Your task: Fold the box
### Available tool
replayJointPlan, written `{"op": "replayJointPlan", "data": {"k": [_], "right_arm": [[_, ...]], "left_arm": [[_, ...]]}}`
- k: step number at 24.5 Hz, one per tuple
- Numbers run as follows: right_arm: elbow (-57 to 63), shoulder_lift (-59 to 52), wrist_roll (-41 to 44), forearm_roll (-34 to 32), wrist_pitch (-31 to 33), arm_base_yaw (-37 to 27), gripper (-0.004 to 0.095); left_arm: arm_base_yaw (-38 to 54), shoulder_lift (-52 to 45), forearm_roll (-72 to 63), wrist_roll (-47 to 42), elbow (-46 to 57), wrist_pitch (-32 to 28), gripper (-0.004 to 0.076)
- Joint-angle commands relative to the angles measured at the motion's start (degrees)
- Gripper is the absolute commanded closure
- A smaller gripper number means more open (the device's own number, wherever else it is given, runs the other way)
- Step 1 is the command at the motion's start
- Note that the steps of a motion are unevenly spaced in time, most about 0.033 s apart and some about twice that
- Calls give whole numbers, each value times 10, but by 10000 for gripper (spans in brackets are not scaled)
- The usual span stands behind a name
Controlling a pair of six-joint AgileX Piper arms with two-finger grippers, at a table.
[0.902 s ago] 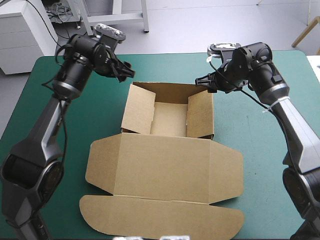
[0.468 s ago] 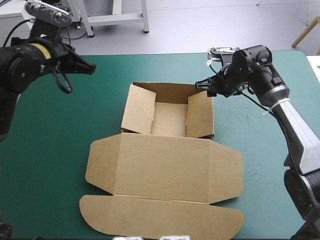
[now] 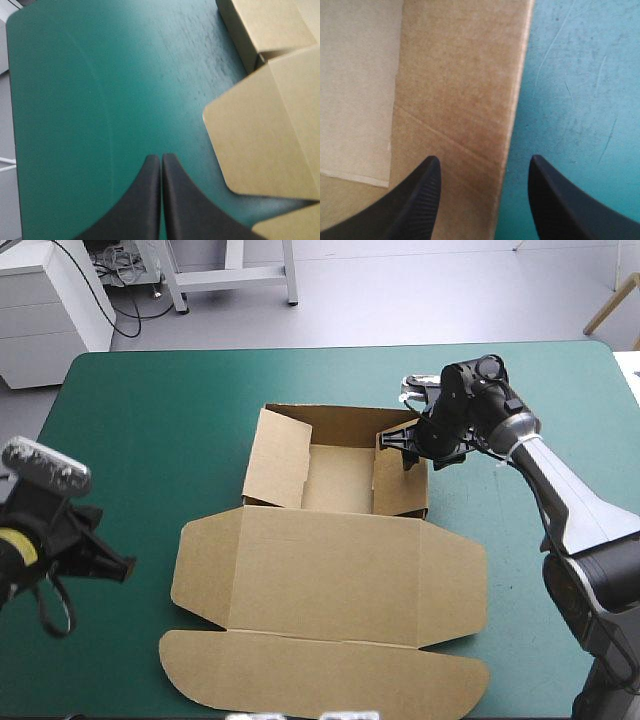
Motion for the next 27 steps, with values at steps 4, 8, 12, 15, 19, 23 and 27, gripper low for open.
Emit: {"op": "replayJointPlan", "data": {"k": [4,8,12,15,19,23,27], "right_arm": [[-13,10,0,17,-11,-3,413],[-13,17,0,17,-11,-3,414],[-13,19,-2,14,-13,-3,617],[-13,19,-2,3,-16,-3,908],[-14,17,1,-15,-12,-3,927],[-42,1,-17,-20,-11,-28,927],[-73,-25,-34,-75,-11,-90,927]], "left_arm": [[-2,-151,-25,0,164,-10,734],[-2,-226,-60,0,247,-11,734],[-2,-313,-106,1,358,-11,734],[-2,-357,-110,1,398,-23,734],[-2,-376,-108,2,400,-47,734],[-2,-376,-108,2,401,-47,734],[-2,-376,-108,2,401,-47,734]]}}
